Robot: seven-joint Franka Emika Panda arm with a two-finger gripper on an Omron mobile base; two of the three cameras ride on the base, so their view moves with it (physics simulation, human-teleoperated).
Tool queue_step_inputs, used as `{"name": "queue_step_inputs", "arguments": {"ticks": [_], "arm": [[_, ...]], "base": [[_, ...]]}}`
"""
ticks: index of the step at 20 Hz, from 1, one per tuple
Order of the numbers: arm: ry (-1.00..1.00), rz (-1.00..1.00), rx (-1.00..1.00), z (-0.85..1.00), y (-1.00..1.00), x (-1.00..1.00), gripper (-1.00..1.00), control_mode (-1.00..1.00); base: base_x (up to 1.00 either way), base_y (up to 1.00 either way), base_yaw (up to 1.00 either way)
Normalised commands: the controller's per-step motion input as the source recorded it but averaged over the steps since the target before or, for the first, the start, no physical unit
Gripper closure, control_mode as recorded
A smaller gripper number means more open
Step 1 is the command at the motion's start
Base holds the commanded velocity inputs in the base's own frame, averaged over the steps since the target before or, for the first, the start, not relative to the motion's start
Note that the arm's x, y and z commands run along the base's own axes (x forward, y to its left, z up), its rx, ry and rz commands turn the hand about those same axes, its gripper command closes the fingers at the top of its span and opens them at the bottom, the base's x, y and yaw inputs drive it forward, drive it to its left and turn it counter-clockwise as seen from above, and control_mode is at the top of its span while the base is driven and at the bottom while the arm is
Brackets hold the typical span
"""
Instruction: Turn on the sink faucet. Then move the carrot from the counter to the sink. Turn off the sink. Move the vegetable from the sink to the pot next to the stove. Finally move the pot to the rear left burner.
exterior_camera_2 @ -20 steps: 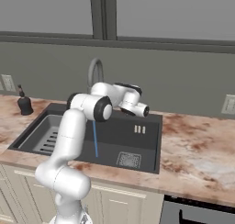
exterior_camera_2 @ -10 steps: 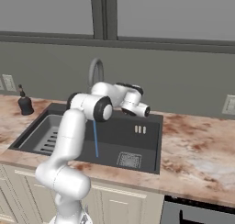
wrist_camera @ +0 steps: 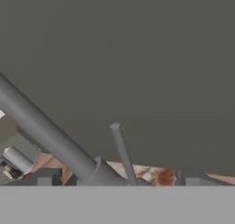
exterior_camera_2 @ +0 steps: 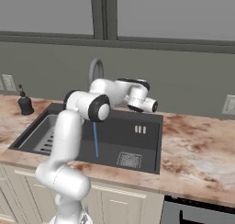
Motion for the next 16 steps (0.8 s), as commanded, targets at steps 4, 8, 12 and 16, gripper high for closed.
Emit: {"name": "queue_step_inputs", "arguments": {"ticks": [4,8,12,16], "arm": [[0.03,-0.04,0.00,0.43,-0.21,-0.53,-1.00,-1.00],[0.02,-0.04,0.00,0.27,0.00,-0.86,-1.00,-1.00],[0.00,-0.04,0.00,0.16,0.00,-0.98,-1.00,-1.00],[0.00,-0.04,0.00,0.16,0.01,-1.00,-1.00,-1.00]], "base": [[0.00,0.00,0.00],[0.00,0.00,0.00],[0.00,0.00,0.00],[0.00,0.00,0.00]]}}
